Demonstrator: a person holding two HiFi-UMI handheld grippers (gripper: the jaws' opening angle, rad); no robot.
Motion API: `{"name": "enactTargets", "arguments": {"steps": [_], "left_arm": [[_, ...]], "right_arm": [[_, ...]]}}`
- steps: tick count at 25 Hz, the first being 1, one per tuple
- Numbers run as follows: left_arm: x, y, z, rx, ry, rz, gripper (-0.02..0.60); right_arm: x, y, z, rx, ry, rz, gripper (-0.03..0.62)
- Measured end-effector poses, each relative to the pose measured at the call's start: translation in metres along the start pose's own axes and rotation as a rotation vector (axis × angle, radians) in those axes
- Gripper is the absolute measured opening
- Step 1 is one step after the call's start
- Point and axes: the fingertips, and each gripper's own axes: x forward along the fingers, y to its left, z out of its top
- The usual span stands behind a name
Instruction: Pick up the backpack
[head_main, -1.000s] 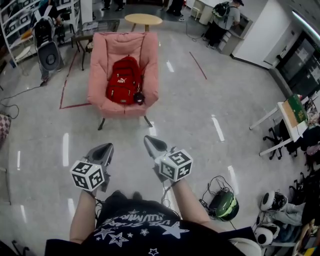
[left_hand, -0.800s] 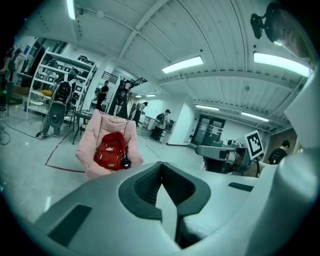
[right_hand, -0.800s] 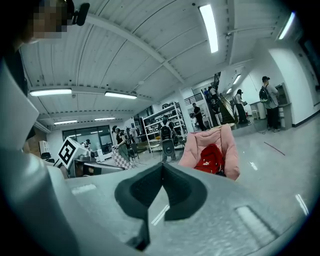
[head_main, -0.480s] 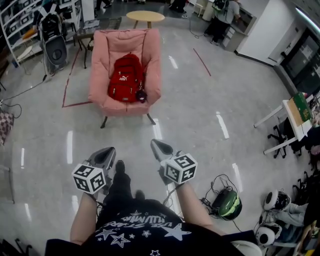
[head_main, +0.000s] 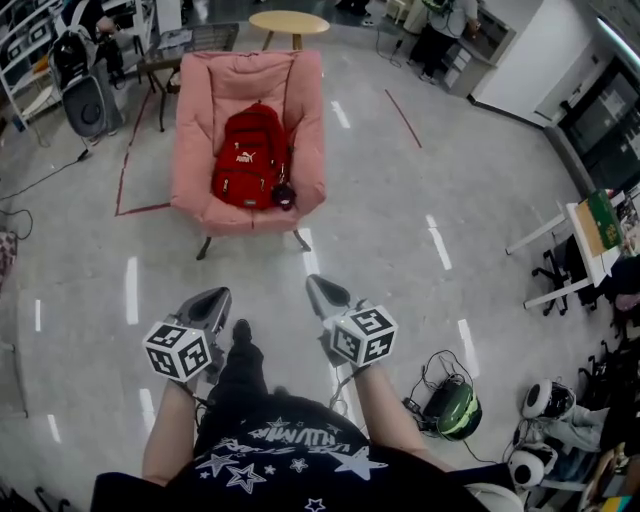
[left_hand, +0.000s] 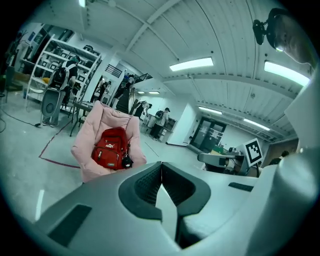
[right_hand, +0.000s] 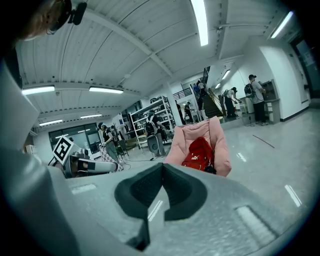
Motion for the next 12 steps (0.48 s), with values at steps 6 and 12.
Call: {"name": "enactTargets", "arguments": {"steps": [6, 12], "left_arm": [[0.015, 0.006, 0.002, 0.001, 0.010, 0.003, 0.009], [0.037, 0.028, 0.021, -0.004, -0.008, -0.007, 0.009]], "right_arm": [[0.006, -0.014, -0.009, 0.005, 0.038, -0.023, 0.000], [0.036, -0.030, 0.007, -0.009, 0.030, -0.032, 0.000]]}}
